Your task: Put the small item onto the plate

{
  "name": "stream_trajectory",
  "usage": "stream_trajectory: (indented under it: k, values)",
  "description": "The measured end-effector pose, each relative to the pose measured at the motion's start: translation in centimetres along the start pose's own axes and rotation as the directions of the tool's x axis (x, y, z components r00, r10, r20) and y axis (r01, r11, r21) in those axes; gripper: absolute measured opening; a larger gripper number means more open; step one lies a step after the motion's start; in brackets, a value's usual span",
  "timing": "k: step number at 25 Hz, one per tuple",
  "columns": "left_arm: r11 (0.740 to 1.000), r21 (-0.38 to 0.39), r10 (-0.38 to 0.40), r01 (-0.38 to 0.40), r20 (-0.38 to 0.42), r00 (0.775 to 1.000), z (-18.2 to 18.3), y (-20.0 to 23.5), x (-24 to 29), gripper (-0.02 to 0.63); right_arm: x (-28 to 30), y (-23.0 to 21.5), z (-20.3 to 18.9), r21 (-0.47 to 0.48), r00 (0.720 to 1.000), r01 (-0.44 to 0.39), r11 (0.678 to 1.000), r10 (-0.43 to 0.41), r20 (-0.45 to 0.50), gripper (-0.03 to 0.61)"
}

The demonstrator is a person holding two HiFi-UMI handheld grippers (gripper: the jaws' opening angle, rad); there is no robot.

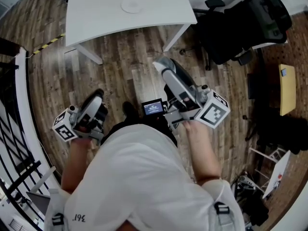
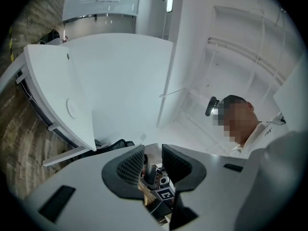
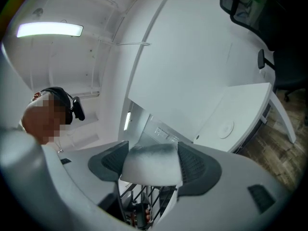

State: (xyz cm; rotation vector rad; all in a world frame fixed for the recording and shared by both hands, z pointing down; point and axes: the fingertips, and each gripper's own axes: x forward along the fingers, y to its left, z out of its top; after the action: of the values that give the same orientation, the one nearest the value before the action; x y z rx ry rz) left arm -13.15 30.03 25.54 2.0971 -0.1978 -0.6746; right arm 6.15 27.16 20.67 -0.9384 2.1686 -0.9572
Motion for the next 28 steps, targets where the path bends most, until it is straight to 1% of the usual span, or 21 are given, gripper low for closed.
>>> stream_trajectory:
  k: [4,7,9,12,14,15,16,17,23,24,28]
  values:
    - [1.0,-0.012,0.01,-0.01,-0.027,1.0,1.6,1.9,0.8,0.117,1.9,-1.5,0.9,-0.009,1.0,0.026,1.0,-0.026,0.013,0.324]
    - [1.0,-0.019,0.013,-0.014,-0.028,1.0,2.6,3.2,2.1,0.117,3.2,-3.2,2.2,-0.018,0.999,0.037,0.999,-0.036,0.008,0.324]
    - [1.0,0.0,0.023,-0.023,-0.028,0.999,3.4,4.1,3.1,0.117,4.0,-4.9,3.2,-0.016,0.999,0.042,0.999,-0.042,-0.001,0.324]
    - [0.997,0.055,0.061,-0.059,-0.037,0.997,4.9,6.1,4.7,0.117,5.8,-7.8,4.9,-0.012,0.999,0.045,0.999,-0.045,-0.022,0.324]
    - [0.994,0.083,0.074,-0.071,-0.029,0.997,6.4,7.6,6.1,0.115,7.6,-9.9,6.1,-0.017,0.998,0.043,0.999,-0.043,-0.044,0.324]
    - [0.993,0.09,0.074,-0.072,-0.019,0.997,7.2,8.3,6.8,0.105,8.6,-11.0,6.7,-0.021,0.997,0.043,0.999,-0.045,-0.057,0.324]
    - [0.993,0.094,0.075,-0.074,-0.006,0.997,8.0,9.1,7.6,0.058,9.5,-12.1,7.4,-0.026,0.996,0.045,0.999,-0.047,-0.069,0.324]
    - [0.992,0.096,0.08,-0.08,0.006,0.997,8.7,9.9,8.5,0.034,10.3,-13.2,8.1,-0.032,0.995,0.047,0.998,-0.05,-0.081,0.324]
    - [0.978,0.144,0.147,-0.149,0.027,0.989,11.5,14.5,14.8,0.031,14.2,-19.5,12.9,-0.07,0.985,0.052,0.996,-0.063,-0.163,0.324]
    - [0.976,0.147,0.161,-0.164,0.031,0.986,11.9,15.3,15.5,0.005,14.9,-20.4,13.4,-0.075,0.982,0.045,0.996,-0.058,-0.179,0.324]
    - [0.963,0.132,0.23,-0.236,0.063,0.971,13.3,18.0,16.6,0.005,17.7,-23.2,14.1,-0.064,0.971,0.03,0.997,-0.044,-0.234,0.324]
